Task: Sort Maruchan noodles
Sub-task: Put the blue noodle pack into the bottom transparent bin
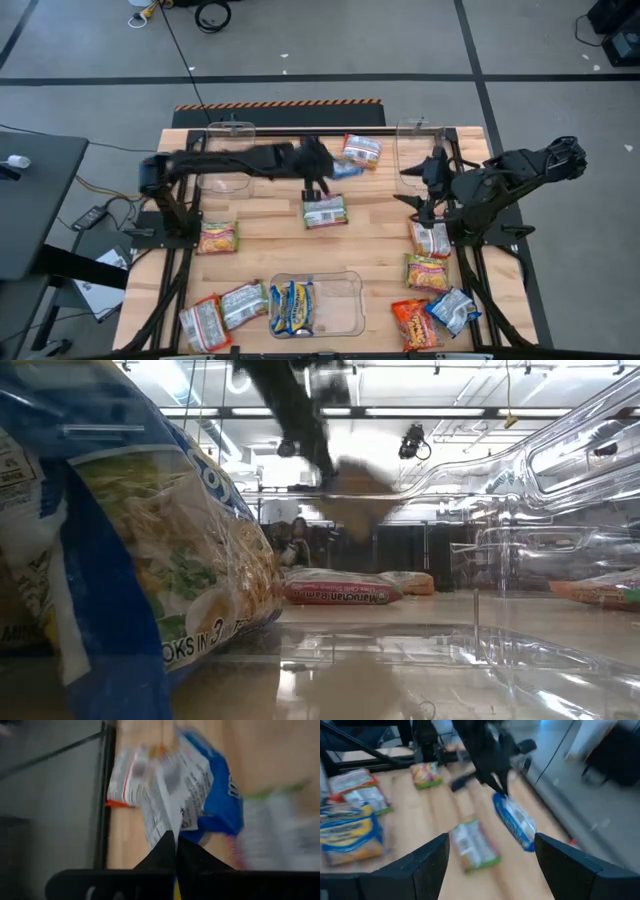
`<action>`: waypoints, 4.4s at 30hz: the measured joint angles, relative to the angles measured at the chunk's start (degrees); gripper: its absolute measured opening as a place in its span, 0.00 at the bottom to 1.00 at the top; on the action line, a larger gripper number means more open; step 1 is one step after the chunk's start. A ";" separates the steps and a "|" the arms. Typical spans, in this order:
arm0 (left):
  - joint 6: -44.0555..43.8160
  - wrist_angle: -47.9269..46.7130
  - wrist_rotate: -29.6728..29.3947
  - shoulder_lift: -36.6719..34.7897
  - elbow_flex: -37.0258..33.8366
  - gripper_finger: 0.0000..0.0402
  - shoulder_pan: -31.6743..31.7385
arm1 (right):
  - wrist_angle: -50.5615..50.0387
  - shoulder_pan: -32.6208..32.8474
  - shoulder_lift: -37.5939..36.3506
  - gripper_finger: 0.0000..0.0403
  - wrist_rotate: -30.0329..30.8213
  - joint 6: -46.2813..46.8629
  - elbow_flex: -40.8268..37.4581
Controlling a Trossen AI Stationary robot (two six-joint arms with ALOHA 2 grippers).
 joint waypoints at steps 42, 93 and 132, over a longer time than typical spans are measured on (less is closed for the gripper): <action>-27.31 5.45 13.99 -3.83 9.40 0.04 -15.01 | 12.73 -12.63 17.87 0.36 -28.34 -26.75 -0.04; -26.28 44.68 18.40 -11.03 3.02 0.54 -8.27 | 41.46 -18.38 7.06 0.36 -32.58 -12.62 -0.04; -79.13 -10.82 -0.25 -6.57 14.12 0.29 -19.68 | 19.79 -19.83 -1.40 0.77 -25.30 -10.38 -0.02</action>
